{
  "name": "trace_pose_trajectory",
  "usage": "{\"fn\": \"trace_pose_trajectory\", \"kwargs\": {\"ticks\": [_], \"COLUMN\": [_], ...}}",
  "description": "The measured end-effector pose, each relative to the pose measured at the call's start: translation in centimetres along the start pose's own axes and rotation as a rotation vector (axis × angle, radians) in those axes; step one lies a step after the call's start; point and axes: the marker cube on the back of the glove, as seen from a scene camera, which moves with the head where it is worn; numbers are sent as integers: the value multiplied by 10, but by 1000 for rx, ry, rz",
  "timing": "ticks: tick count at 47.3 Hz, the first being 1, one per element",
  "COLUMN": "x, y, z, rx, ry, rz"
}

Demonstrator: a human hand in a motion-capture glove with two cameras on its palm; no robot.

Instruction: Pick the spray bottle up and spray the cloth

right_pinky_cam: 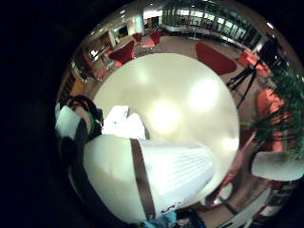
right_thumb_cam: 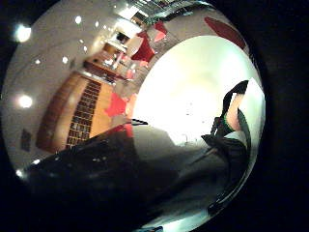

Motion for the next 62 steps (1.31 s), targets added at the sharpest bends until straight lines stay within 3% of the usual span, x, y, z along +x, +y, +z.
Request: {"fn": "trace_pose_trajectory", "kwargs": {"ticks": [13,21,35,62], "x": [-47,-52,-53,-76], "y": [-5,-5,-4,-2], "z": [-13,2,27,6], "rx": [-186,-247,-304,-236], "ry": [474,642,737,669], "rz": [-36,-30,-25,-19]}}
